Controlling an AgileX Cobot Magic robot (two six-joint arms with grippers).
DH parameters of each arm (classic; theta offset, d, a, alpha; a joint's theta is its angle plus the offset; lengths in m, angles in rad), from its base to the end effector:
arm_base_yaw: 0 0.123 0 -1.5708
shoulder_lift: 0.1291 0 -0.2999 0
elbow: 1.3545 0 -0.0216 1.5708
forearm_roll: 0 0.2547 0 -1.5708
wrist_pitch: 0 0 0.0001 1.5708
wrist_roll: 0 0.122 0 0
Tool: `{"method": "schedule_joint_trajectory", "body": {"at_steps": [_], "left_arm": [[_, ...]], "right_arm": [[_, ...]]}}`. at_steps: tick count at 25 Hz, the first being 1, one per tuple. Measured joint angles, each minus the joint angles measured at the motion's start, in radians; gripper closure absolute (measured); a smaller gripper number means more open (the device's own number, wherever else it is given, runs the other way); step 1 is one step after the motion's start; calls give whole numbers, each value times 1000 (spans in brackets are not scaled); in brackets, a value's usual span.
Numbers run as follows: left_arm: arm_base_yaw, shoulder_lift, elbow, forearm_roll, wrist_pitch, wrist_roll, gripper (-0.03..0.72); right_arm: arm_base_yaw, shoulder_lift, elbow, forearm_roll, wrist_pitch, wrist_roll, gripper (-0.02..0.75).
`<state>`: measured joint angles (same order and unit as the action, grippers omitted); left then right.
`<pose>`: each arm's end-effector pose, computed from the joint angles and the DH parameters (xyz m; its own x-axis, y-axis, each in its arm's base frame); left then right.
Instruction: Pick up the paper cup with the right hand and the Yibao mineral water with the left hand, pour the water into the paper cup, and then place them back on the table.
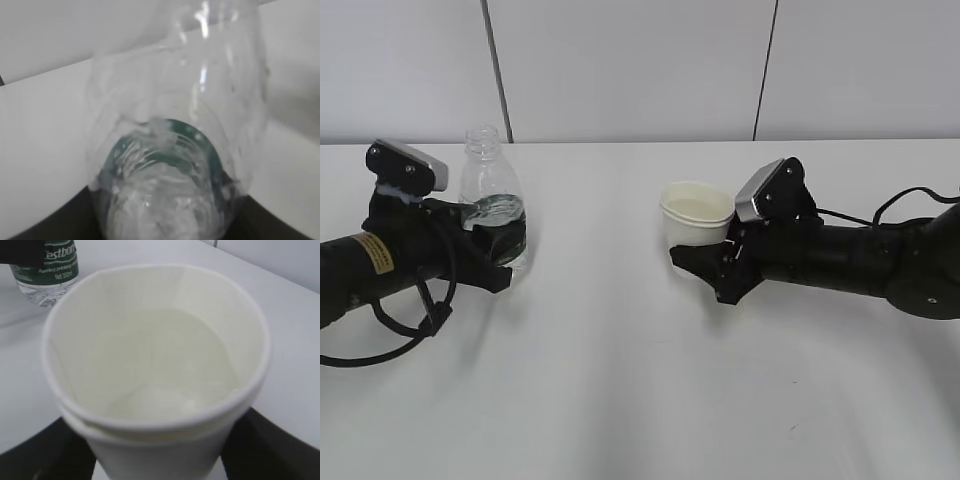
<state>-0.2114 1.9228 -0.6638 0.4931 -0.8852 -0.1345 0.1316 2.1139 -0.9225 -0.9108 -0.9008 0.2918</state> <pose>0.3468 -0.1201 0.1236 -0.2262 0.2315 -0.9462 0.5863 0.8081 0.0575 0.3936 0.1283 0.0985 -0.1508 -0.3160 -0.9367 -0.7690 0.6329 -0.0897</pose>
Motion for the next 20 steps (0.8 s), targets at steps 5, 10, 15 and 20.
{"method": "schedule_joint_trajectory", "body": {"at_steps": [5, 10, 15, 20], "left_arm": [[0, 69, 0, 0, -133, 0, 346], [0, 119, 0, 0, -211, 0, 346], [1, 125, 0, 0, -222, 0, 346], [1, 129, 0, 2, -223, 0, 346]], "right_arm": [[-2, 0, 0, 43, 6, -64, 217], [-2, 7, 0, 87, 6, -102, 217], [-2, 79, 0, 149, -63, -121, 217], [-2, 115, 0, 179, -108, -123, 217]]}}
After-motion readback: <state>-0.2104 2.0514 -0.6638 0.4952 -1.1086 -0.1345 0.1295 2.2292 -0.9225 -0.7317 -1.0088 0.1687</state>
